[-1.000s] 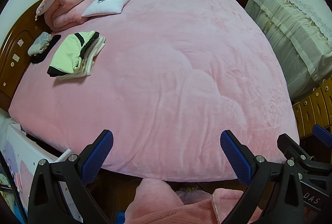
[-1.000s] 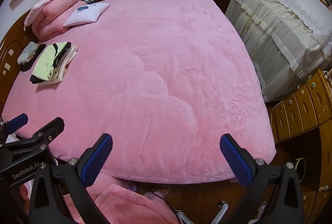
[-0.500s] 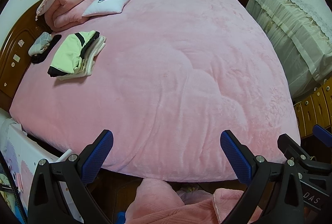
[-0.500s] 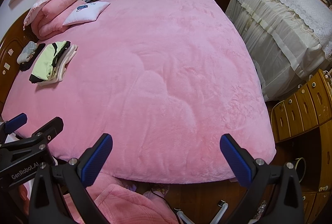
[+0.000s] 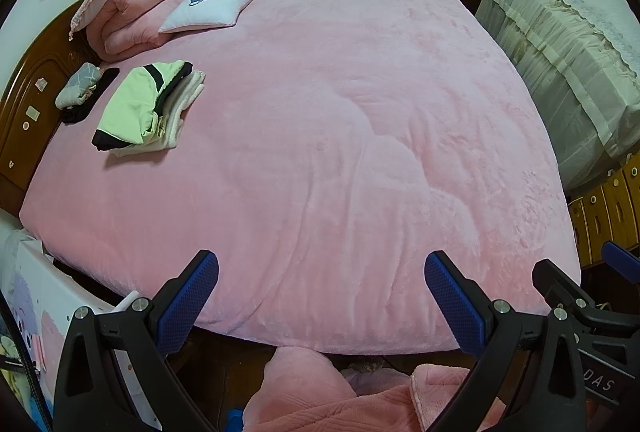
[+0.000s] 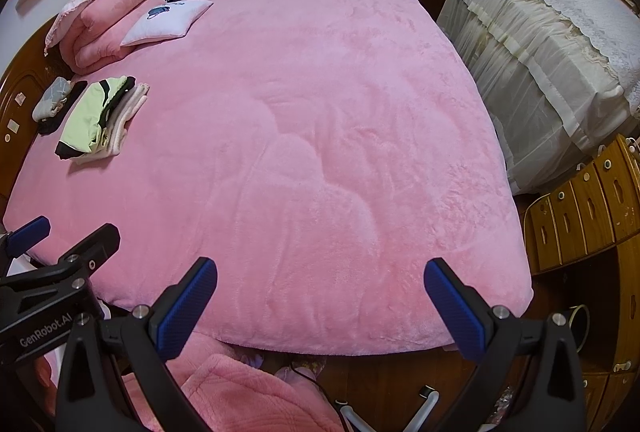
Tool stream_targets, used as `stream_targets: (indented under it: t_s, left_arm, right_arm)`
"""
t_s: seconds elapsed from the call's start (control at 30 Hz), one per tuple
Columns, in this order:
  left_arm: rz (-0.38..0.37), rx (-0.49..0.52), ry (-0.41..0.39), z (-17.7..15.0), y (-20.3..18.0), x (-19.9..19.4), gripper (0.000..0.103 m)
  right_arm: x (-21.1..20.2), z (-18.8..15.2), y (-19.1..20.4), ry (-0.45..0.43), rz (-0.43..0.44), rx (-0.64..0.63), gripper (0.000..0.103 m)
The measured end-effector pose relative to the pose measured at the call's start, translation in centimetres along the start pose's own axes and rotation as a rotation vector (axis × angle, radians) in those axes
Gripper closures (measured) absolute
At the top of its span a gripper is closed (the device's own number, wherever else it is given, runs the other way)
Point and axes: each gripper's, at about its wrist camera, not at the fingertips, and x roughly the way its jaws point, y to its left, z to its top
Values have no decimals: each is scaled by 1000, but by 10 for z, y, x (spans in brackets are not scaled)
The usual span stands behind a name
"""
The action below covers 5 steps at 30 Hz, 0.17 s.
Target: Fold large clothes
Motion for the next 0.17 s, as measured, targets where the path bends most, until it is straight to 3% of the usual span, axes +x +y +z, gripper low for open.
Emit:
stream_targets:
  t_s: [0.17]
  left_arm:
    - [2,3,-9,5,4,3,1]
  right_arm:
    - [5,4,-3,7,-1,0,0]
